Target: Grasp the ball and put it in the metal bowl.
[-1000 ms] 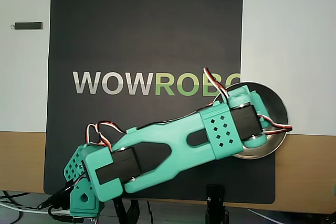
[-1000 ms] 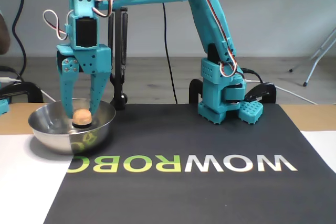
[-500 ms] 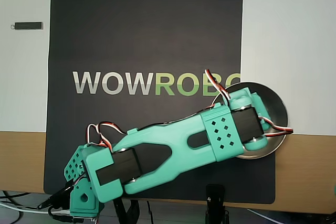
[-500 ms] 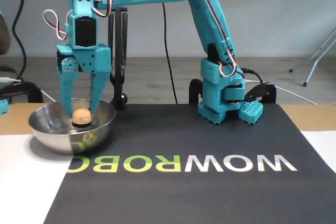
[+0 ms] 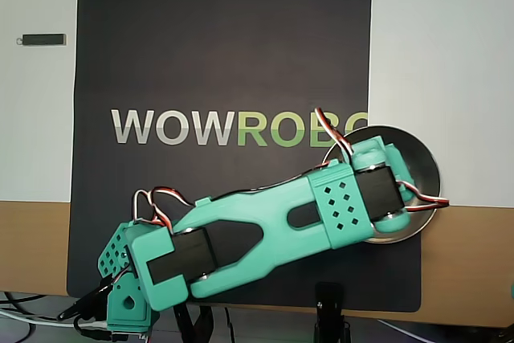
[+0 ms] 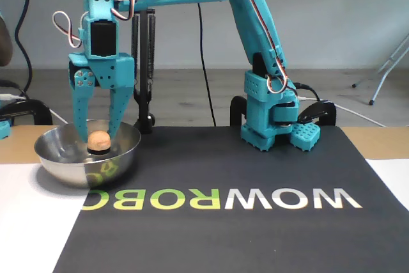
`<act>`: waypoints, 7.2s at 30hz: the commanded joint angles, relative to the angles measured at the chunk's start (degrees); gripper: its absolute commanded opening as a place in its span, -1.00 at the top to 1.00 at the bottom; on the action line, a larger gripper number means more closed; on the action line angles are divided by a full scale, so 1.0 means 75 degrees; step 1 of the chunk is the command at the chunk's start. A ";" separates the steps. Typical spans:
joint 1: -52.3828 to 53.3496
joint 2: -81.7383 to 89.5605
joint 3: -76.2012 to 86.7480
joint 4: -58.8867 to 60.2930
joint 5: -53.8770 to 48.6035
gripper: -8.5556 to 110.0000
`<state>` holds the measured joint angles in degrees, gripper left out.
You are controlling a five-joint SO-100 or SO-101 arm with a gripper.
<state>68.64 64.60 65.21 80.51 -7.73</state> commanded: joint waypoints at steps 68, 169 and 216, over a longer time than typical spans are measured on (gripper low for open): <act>-0.1957 0.1395 -0.0223 0.1219 0.0258 0.86; -0.8965 1.7402 1.5188 -0.5461 0.1020 0.86; -0.8941 1.7367 1.5188 -0.4641 0.1031 0.85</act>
<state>1.76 192.22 177.10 45.53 0.09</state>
